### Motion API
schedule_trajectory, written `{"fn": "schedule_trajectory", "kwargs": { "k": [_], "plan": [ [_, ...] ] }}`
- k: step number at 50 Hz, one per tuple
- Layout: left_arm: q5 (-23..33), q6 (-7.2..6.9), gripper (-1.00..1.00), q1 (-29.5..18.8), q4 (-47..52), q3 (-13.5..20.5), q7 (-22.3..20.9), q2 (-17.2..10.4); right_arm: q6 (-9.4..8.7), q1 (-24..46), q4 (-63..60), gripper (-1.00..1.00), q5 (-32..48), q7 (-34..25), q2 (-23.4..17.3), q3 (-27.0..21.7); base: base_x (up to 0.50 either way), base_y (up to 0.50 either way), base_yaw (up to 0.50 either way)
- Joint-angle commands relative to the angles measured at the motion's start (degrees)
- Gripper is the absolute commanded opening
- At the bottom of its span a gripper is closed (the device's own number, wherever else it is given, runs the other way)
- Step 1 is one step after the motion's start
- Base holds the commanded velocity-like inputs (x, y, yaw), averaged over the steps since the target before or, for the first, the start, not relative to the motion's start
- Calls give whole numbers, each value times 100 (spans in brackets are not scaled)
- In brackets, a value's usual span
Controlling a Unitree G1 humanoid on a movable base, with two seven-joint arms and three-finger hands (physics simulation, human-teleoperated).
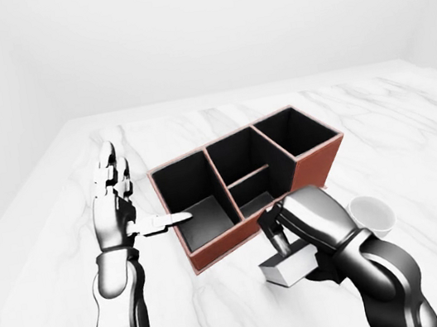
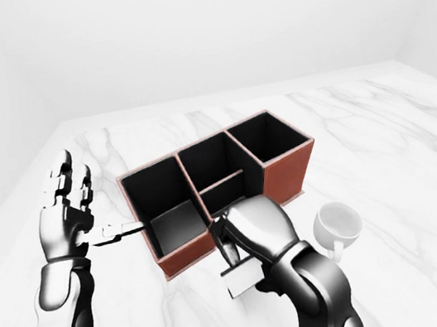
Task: Pick up the book and place it in the front compartment of the caddy.
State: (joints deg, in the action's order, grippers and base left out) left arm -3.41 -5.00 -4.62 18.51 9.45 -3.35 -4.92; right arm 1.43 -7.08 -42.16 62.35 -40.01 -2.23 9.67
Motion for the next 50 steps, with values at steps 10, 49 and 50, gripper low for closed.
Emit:
{"fn": "schedule_trajectory", "kwargs": {
  "k": [10, 49, 50],
  "plan": [
    [-4, 0, 95, -14, -8, 10, 3, -7, -382, 1045, -113, -100, 92, 1, 148, -245, 0, 0, 0],
    [-1, 0, 95, -24, -88, 7, -1, -7, -643, 2920, 821, -100, 272, 1, 218, -372, 0, 0, 0],
    [-3, 0, 95, -23, -92, 7, -1, -7, -643, 2945, 857, -100, 273, 1, 219, -373, 0, 0, 0]
  ]
}}
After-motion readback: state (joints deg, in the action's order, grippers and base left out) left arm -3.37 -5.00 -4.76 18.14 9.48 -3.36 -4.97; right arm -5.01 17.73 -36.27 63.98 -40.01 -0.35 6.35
